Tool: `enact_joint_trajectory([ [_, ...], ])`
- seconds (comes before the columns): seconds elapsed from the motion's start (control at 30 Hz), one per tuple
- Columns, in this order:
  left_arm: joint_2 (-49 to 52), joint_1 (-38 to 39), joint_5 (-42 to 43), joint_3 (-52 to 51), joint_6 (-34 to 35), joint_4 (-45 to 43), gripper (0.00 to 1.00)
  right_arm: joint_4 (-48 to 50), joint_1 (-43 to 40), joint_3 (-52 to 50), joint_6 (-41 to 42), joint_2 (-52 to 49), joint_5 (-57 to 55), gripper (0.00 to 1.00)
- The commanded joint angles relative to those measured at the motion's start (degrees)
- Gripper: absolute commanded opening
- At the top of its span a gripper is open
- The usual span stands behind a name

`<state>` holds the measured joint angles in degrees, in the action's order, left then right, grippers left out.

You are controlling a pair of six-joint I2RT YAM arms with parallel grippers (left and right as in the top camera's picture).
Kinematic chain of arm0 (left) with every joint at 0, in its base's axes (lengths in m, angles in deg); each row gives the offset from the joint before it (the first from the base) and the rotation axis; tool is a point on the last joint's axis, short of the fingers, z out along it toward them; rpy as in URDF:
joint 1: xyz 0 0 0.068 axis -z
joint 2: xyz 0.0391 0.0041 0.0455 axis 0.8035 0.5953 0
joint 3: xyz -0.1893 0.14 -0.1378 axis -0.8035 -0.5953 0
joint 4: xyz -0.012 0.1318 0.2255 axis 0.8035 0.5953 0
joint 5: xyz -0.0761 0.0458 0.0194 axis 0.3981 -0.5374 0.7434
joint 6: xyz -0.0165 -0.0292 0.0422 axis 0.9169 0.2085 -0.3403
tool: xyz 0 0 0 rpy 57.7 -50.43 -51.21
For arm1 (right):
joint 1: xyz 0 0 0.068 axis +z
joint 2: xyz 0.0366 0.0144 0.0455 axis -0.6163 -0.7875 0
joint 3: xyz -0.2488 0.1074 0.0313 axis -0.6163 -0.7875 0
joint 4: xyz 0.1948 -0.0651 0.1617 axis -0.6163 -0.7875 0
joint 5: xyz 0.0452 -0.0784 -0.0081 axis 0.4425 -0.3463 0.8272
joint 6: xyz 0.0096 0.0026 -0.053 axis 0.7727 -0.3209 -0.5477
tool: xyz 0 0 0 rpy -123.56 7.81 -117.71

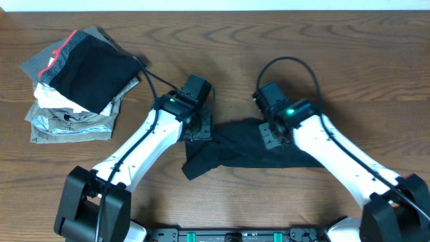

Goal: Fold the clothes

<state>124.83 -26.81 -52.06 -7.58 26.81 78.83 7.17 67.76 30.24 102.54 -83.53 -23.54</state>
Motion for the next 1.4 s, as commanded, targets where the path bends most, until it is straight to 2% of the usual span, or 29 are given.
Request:
enact_joint_trajectory([
  [0.0, 1.81, -2.67, -0.07, -0.04, 2.27, 1.11, 0.61, -0.24, -2.69, -0.17, 1.51, 1.09, 0.42, 0.55],
  [0.1, 2.93, -4.33, 0.70, -0.68, 2.23, 1.18, 0.62, -0.72, -4.22, -0.20, 1.49, 1.09, 1.66, 0.55],
  [0.37, 5.90, -5.05, 10.23, -2.38, 1.60, 0.76, 0.62, -0.87, -5.31, -0.20, 1.51, 1.09, 1.88, 0.55],
  [0.67, 6.99, -5.05, 10.23, -5.55, 1.53, -4.61, 0.62, -0.94, -5.31, -0.20, 1.51, 1.09, 1.88, 0.55],
  [0.77, 7.21, -5.03, 12.04, -5.55, -0.61, -7.30, 0.60, -1.05, -5.31, -0.20, 1.51, 1.09, 1.88, 0.55],
  [0.87, 7.41, -5.05, 13.18, -5.55, -1.49, -8.79, 0.55, -1.36, -5.31, -0.20, 1.49, 1.09, 1.86, 0.55],
  [0.93, 7.50, -5.05, 13.16, -5.55, -1.51, -9.14, 0.45, -1.64, -5.31, -0.20, 1.49, 1.09, 1.86, 0.55],
  [0.97, 7.50, -5.05, 13.16, -5.55, -1.75, -9.31, 0.31, -1.77, -5.33, -0.20, 1.49, 1.09, 1.86, 0.55],
  [1.0, 7.50, -5.05, 13.16, -5.55, -2.16, -9.35, 0.08, -1.84, -5.33, -0.20, 1.49, 1.09, 1.86, 0.55],
  [1.03, 7.50, -5.05, 13.03, -5.55, -2.16, -9.35, 0.06, -1.90, -5.31, -0.20, 1.49, 1.09, 1.86, 0.55],
  [1.17, 7.32, -5.11, 12.90, -5.55, -2.86, -9.29, 0.06, -1.95, -5.33, -0.20, 1.49, 1.09, 1.86, 0.54],
  [1.37, 3.74, -9.57, 6.45, -5.07, -4.66, -5.53, 0.06, -1.92, -5.33, -0.20, 1.49, 1.09, 1.84, 0.55],
])
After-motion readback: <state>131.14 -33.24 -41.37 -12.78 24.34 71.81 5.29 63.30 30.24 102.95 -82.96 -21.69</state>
